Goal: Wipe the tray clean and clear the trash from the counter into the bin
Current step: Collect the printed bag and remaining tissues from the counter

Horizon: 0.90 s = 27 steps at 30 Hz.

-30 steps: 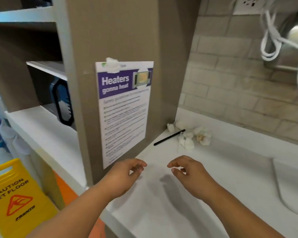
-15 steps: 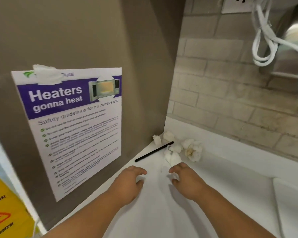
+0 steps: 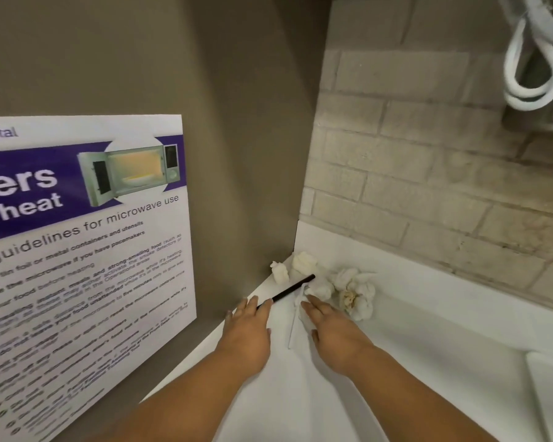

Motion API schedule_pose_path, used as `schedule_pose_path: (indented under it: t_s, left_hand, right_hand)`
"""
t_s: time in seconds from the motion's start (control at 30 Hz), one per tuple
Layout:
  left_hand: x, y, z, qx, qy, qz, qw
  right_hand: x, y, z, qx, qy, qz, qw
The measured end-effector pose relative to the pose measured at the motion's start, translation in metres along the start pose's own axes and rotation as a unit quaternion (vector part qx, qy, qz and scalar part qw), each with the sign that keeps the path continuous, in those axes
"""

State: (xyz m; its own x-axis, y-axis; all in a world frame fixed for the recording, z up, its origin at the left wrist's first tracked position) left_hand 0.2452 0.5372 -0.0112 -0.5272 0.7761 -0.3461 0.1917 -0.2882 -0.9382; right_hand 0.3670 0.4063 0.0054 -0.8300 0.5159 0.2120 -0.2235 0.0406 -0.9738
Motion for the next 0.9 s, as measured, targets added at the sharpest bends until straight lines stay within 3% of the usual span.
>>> schedule_pose_path:
  t_s: [0.2,0.47,0.9]
  left_hand:
    - [-0.007,-0.005,-0.014,-0.022,-0.013,-0.043,0.999]
    - [-0.024,0.004,-0.013,0.007,0.013,0.045,0.999]
    - [-0.019,-0.005,-0.005,0.02,-0.04,0.048,0.998]
  right_hand:
    - [-0.007,0.008,-0.006,-0.012,0.012,-0.002,1.0]
    - [-0.007,0.017,0.003,-0.084,-0.015,-0.029,0.996]
    - [-0.007,0.014,0.015,-0.078,0.006,-0.047,0.996]
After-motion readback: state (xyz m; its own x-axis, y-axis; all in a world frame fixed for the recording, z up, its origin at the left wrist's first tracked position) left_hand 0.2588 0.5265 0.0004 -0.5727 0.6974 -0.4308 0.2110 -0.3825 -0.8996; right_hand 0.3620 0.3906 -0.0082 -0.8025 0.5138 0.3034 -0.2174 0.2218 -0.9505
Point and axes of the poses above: each hand's wrist, its own z-axis away from the middle knuckle, its own y-axis out of the palm, x = y × z, the point moved 1 cm from there along -z, towards the middle knuckle
